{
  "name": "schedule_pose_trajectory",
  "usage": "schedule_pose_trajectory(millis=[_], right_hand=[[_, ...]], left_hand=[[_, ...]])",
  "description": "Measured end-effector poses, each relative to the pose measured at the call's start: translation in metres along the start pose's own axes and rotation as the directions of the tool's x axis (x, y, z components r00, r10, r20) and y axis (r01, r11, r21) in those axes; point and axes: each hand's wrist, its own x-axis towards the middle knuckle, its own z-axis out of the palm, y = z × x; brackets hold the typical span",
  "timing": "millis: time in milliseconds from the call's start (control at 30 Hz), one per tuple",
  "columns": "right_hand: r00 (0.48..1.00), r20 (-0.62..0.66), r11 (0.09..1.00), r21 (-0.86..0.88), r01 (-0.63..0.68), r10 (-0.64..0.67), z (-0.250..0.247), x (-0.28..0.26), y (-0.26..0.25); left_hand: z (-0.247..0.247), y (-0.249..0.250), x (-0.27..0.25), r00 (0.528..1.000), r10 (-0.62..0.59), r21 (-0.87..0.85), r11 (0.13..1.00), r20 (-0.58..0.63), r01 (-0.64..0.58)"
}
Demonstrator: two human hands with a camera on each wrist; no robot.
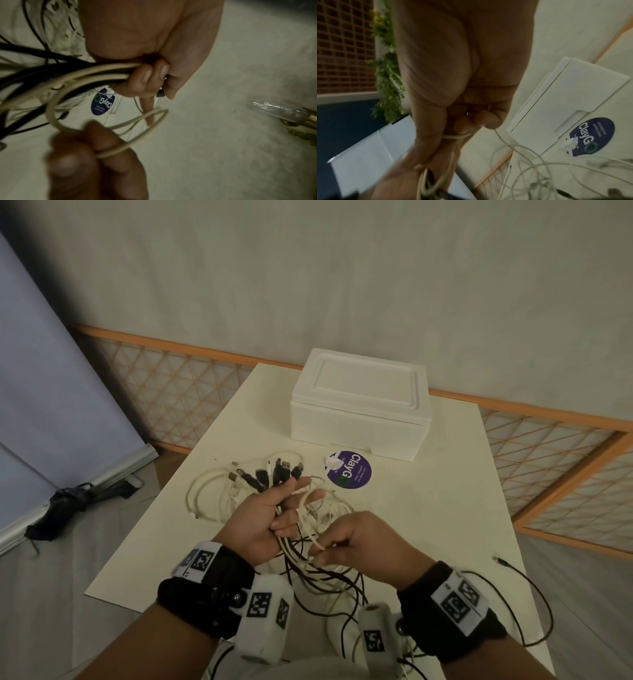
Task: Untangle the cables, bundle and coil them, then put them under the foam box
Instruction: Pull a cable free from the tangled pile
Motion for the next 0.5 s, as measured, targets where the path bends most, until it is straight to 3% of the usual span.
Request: schedule_pose_trajectory(millis=[33, 100, 167, 233, 300, 367, 433, 500], right_hand=[[1.0, -0.013, 1.0, 0.01, 0.016, -0.016, 0.002, 0.001, 0.0], [0.977, -0.211, 0.98, 0.194, 0.035, 0.007, 0.001, 0.005, -0.001], [0.872, -0.473, 0.924, 0.377, 0.067, 0.129, -0.004, 0.014, -0.001], [0.784, -0.592, 0.95, 0.312, 0.009, 0.187, -0.012, 0.027, 0.009], [0.868, -0.475, 0.987, 0.128, -0.095, 0.145, -0.016, 0.041, 0.018], [0.969, -0.232, 0.992, -0.061, -0.107, 0.09, -0.012, 0.055, 0.025], [0.992, -0.122, 0.956, -0.286, -0.064, 0.03, -0.008, 0.066, 0.029], [0.976, -0.216, 0.967, -0.239, -0.091, 0.038, -0.009, 0.078, 0.03]], left_hand=[[0.002, 0.002, 0.001, 1.0, 0.025, 0.019, 1.0, -0.019, -0.024], [0.002, 0.008, 0.003, 0.998, 0.053, 0.066, 0.996, -0.021, -0.052], [0.001, 0.012, 0.003, 0.999, 0.033, 0.109, 0.993, 0.03, -0.036], [0.001, 0.013, 0.004, 0.997, 0.0, 0.138, 0.99, 0.074, -0.01], [0.001, 0.014, 0.004, 0.992, -0.037, 0.148, 0.989, 0.122, 0.019], [0.001, 0.015, 0.003, 0.981, -0.079, 0.158, 0.986, 0.177, 0.051], [0.001, 0.019, -0.001, 0.973, -0.099, 0.204, 0.977, 0.207, 0.056], [-0.003, 0.024, 0.002, 0.988, -0.048, 0.297, 0.955, 0.144, 0.003]])
